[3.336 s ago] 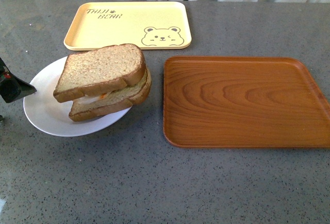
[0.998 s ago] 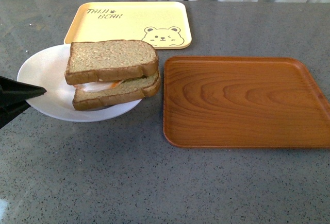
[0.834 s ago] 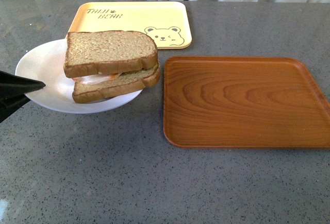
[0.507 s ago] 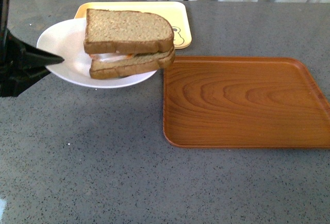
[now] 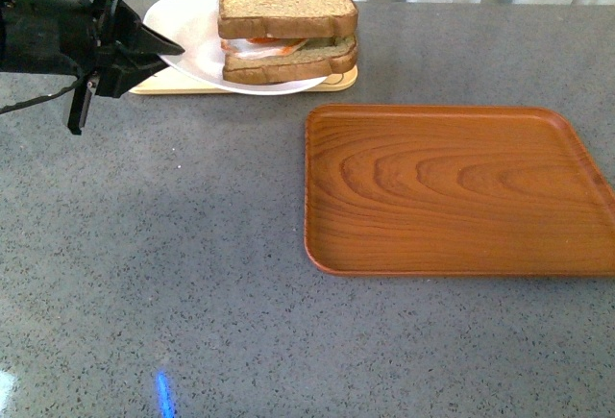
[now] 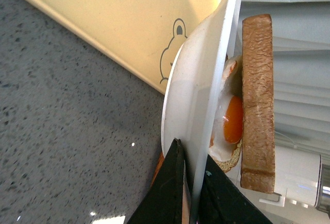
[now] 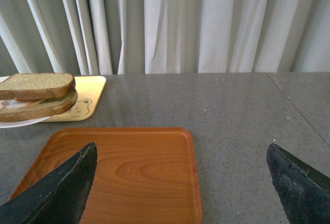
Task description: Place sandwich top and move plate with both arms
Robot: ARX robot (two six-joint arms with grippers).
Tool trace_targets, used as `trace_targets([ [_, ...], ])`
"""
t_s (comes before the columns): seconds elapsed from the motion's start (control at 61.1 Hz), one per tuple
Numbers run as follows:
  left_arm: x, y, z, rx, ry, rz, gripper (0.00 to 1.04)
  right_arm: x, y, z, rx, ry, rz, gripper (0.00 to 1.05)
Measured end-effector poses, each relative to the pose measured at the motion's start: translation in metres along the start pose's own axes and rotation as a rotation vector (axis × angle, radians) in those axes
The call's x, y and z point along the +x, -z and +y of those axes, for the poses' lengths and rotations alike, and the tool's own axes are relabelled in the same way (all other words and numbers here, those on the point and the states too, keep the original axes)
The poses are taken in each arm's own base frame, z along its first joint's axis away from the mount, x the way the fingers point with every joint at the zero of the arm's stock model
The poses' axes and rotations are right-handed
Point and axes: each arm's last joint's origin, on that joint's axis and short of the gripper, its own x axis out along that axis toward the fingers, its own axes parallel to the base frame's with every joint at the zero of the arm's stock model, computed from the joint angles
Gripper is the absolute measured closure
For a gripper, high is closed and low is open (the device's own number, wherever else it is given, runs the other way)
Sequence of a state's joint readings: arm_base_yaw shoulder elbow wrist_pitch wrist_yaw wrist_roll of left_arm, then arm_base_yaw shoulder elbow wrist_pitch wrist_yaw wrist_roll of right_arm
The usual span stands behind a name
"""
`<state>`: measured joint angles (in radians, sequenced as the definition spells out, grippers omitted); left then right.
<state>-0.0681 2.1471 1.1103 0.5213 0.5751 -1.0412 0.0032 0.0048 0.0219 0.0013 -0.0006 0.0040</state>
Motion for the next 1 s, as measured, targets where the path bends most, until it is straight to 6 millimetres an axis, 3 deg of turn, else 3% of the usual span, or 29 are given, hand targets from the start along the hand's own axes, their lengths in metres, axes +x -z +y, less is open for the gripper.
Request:
trace_targets([
  [0.442, 0.056, -0.031, 0.001, 0.015, -0.017, 0.021, 1.02, 0.000, 0.000, 0.000, 0.000, 0.000, 0.000, 0.09],
  [0.998, 0.086, -0.054, 0.007, 0.019, -0.028, 0.032, 1.02, 0.000, 0.000, 0.000, 0.000, 0.000, 0.000, 0.09],
])
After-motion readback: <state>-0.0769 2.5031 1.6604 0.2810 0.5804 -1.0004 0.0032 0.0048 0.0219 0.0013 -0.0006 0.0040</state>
